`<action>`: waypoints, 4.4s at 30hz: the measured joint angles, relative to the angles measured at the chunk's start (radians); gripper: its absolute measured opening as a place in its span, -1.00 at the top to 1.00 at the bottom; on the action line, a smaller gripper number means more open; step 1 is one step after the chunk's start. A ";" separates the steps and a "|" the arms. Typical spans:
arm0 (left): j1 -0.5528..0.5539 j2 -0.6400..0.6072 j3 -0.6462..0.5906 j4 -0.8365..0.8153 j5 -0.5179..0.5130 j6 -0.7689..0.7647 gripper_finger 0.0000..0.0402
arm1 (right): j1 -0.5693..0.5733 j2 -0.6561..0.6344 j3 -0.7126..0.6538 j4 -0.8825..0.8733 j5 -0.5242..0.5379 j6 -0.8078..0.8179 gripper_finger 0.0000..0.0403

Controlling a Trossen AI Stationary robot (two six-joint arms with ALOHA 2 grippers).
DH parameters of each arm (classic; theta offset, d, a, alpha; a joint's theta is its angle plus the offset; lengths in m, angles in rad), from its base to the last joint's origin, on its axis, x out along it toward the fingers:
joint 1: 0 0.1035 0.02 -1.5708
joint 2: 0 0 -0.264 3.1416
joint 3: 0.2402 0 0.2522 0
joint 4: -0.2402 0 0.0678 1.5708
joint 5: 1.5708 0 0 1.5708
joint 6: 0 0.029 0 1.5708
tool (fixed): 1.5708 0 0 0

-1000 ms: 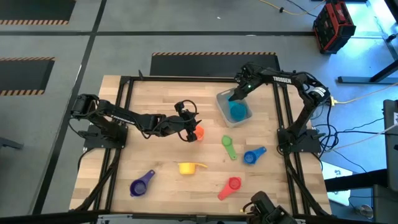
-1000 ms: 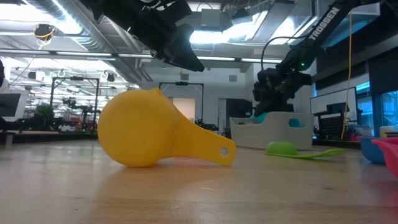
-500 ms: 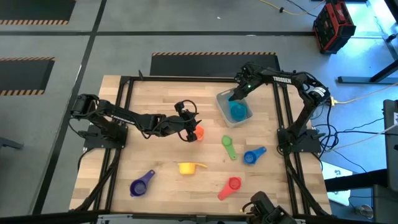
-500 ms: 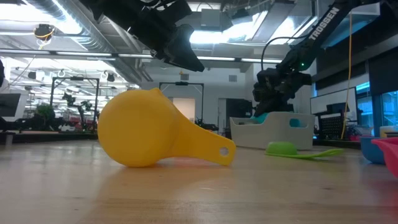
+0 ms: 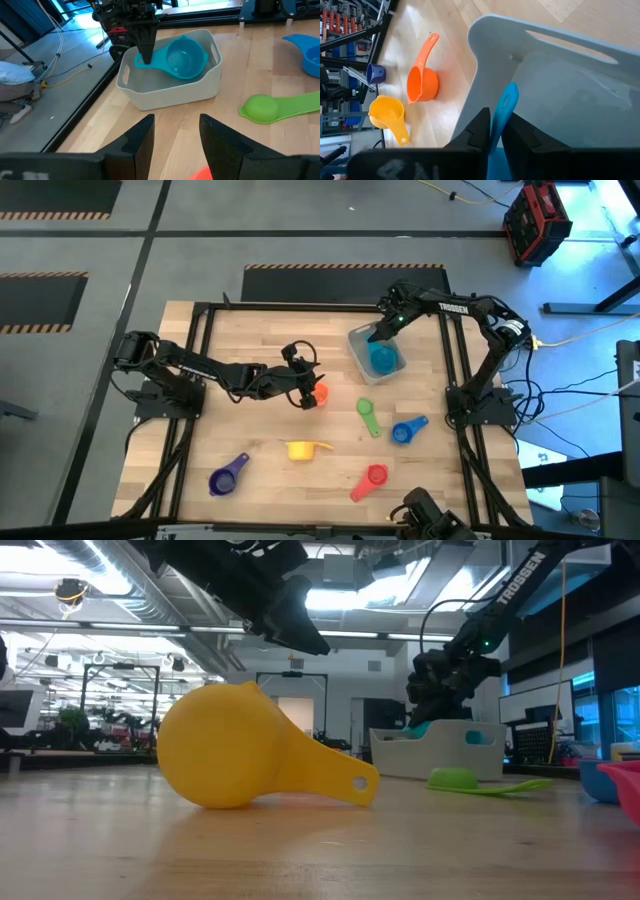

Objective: Nest measuring cups in basket
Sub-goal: Put the light blue measuring cup into the gray bin, then stack the yellow measuring cup on top of the light blue measuring cup into the gray bin

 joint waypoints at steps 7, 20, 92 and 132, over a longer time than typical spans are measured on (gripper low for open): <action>0.000 0.000 0.000 0.000 0.000 0.000 0.26 | 0.000 0.000 0.000 0.001 0.045 0.000 0.76; 0.000 0.000 0.000 0.000 0.000 0.000 0.26 | 0.000 -0.001 0.002 0.031 -0.007 -0.032 0.68; 0.000 0.000 0.000 0.003 -0.001 -0.002 0.26 | 1.245 -0.028 0.093 0.284 0.836 0.234 0.26; 0.000 0.000 0.000 0.008 0.000 -0.003 0.26 | 1.262 0.237 0.093 0.436 0.993 0.227 0.94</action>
